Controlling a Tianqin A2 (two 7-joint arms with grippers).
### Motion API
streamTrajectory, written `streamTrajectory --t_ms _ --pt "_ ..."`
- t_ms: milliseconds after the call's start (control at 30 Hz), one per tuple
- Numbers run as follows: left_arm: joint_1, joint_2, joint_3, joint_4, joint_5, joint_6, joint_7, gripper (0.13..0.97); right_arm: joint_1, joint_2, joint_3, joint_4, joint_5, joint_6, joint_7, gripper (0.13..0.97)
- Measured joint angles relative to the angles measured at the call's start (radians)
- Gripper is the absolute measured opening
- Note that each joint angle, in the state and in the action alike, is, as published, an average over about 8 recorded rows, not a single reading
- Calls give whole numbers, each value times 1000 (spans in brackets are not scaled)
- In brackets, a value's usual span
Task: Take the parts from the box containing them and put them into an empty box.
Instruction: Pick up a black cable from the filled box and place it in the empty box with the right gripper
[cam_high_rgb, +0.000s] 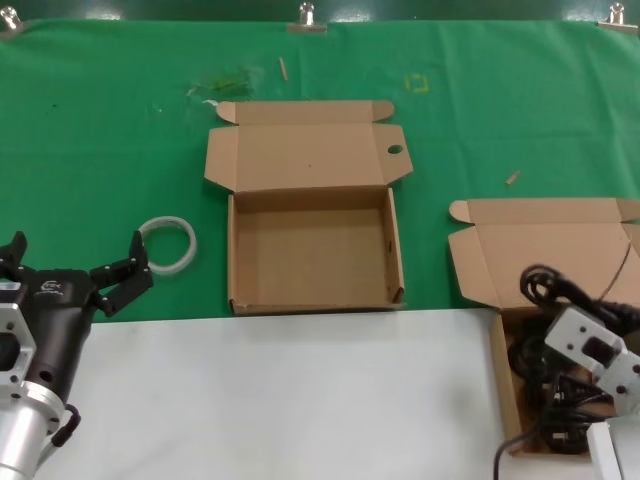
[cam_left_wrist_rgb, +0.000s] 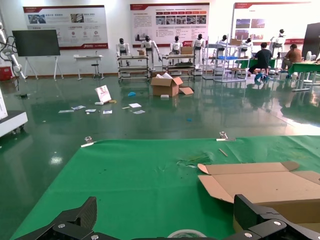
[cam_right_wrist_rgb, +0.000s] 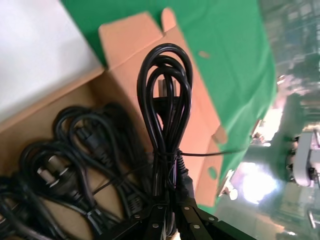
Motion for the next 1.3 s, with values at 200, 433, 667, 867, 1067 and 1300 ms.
streamTrajectory --t_ms 200,433,667,867,1067,1300 --pt "0 0 0 0 0 0 0 965 19 0 -36 65 -9 37 14 148" --pt "0 0 0 0 0 0 0 965 68 0 -108 53 -18 13 61 148" --pt "0 0 0 0 0 0 0 965 165 0 -225 -86 -24 -81 128 148" --pt "0 0 0 0 0 0 0 965 261 0 -320 -232 -21 -163 180 148" --pt "0 0 0 0 0 0 0 965 352 1 -409 -371 -12 -234 226 148" --pt "0 0 0 0 0 0 0 965 429 1 -489 -498 1 -310 274 148"
